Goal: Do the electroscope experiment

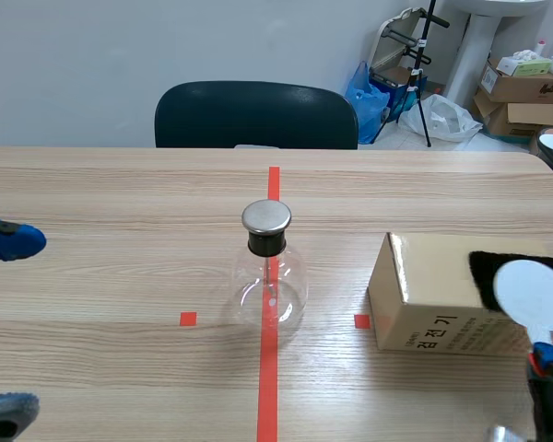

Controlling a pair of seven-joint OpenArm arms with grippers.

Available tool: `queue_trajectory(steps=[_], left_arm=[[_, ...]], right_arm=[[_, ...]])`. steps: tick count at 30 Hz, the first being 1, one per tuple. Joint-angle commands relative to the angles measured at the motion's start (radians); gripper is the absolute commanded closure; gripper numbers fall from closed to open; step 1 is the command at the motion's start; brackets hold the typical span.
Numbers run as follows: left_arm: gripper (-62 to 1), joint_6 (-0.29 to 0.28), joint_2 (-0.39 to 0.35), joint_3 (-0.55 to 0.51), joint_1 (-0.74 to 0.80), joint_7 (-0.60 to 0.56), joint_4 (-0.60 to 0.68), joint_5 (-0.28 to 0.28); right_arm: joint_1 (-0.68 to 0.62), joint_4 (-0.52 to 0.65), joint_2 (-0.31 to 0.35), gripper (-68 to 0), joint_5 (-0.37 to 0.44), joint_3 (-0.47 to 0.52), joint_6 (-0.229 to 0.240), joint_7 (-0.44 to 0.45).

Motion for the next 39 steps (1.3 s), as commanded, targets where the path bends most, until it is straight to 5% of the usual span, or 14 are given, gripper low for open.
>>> queue_trajectory(steps=[1, 4, 9, 13, 17, 22, 26, 31, 36, 39], left_arm=[[-62.3, -0.002, 0.007, -0.002, -0.003, -0.01, 0.006, 0.004], [-62.3, -0.002, 0.008, -0.002, -0.003, -0.01, 0.006, 0.029], [-62.3, -0.002, 0.007, -0.002, -0.003, -0.01, 0.006, 0.032], [-62.3, -0.002, 0.008, -0.002, -0.003, -0.01, 0.006, 0.032], [-62.3, -0.002, 0.007, -0.002, -0.003, -0.01, 0.006, 0.032], [-62.3, -0.002, 0.008, -0.002, -0.003, -0.01, 0.006, 0.032], [-62.3, -0.002, 0.007, -0.002, -0.003, -0.01, 0.006, 0.032], [-62.3, -0.002, 0.008, -0.002, -0.003, -0.01, 0.006, 0.032], [-62.3, -0.002, 0.007, -0.002, -0.003, -0.01, 0.006, 0.032], [-62.3, -0.002, 0.007, -0.002, -0.003, -0.01, 0.006, 0.032]], right_arm=[[0.0, 0.003, 0.021, -0.9, 0.0, 0.016, -0.034, 0.067], [0.002, 0.003, 0.021, -0.9, -0.005, 0.016, -0.029, 0.223], [-0.004, 0.003, 0.022, -0.9, 0.014, 0.018, -0.04, 0.055], [0.005, 0.003, 0.023, -0.9, 0.002, 0.018, -0.041, 0.251], [-0.007, 0.003, 0.022, -0.9, 0.037, 0.02, -0.05, 0.065], [0.002, 0.003, 0.021, -0.9, 0.002, 0.019, -0.05, 0.282], [-0.008, 0.002, 0.019, -0.9, 0.037, 0.02, -0.05, 0.084], [-0.002, 0.003, 0.019, -0.9, -0.006, 0.019, -0.05, 0.281], [-0.01, 0.002, 0.019, -0.9, 0.016, 0.021, -0.05, 0.077], [-0.007, 0.002, 0.018, -0.9, -0.006, 0.02, -0.05, 0.256]])
